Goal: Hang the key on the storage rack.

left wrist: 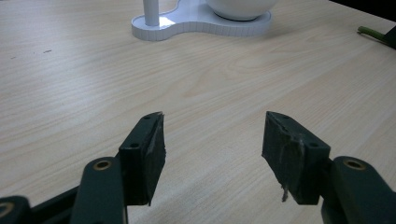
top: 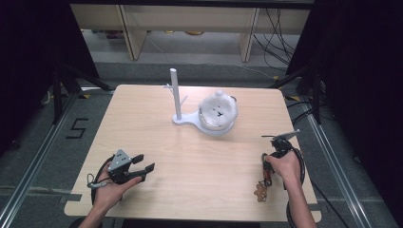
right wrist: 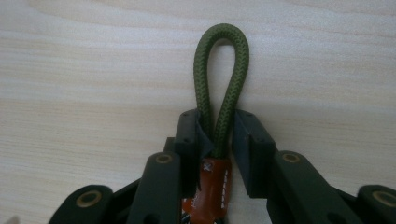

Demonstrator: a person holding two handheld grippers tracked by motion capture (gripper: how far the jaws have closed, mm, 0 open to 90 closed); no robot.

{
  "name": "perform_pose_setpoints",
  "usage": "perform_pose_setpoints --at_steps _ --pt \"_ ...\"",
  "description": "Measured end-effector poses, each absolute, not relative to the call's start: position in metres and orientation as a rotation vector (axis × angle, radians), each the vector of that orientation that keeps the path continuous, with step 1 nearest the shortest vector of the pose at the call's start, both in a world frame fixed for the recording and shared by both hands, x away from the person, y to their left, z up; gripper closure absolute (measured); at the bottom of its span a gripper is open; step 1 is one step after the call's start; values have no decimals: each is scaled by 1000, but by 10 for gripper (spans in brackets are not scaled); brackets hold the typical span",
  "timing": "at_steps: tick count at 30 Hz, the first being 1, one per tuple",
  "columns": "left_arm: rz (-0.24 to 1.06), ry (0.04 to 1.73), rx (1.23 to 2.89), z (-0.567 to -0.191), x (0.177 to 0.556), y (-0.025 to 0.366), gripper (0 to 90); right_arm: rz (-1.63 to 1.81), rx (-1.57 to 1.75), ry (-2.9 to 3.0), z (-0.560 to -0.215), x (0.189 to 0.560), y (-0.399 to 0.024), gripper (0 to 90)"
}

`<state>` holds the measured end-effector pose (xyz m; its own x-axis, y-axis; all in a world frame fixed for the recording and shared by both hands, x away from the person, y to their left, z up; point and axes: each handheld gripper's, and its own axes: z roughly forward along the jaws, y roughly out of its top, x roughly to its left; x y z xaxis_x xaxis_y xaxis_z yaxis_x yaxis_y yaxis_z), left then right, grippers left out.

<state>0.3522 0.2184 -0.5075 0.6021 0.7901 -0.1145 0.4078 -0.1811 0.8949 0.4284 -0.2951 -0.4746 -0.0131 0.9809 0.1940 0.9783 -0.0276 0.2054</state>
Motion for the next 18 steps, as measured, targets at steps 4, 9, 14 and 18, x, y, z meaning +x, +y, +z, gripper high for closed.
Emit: perform_pose_setpoints --at_steps 4,9,14,18 --pt "463 975 1803 -508 352 218 387 357 2255 2166 -471 429 -287 775" --pt "458 963 1803 -508 352 217 388 298 2244 2157 -471 432 -279 790" --pt "453 962 1802 -508 352 217 387 335 2223 2168 -472 430 -285 794" --pt "443 959 1799 -506 351 213 387 456 2182 2131 -468 423 -286 796"
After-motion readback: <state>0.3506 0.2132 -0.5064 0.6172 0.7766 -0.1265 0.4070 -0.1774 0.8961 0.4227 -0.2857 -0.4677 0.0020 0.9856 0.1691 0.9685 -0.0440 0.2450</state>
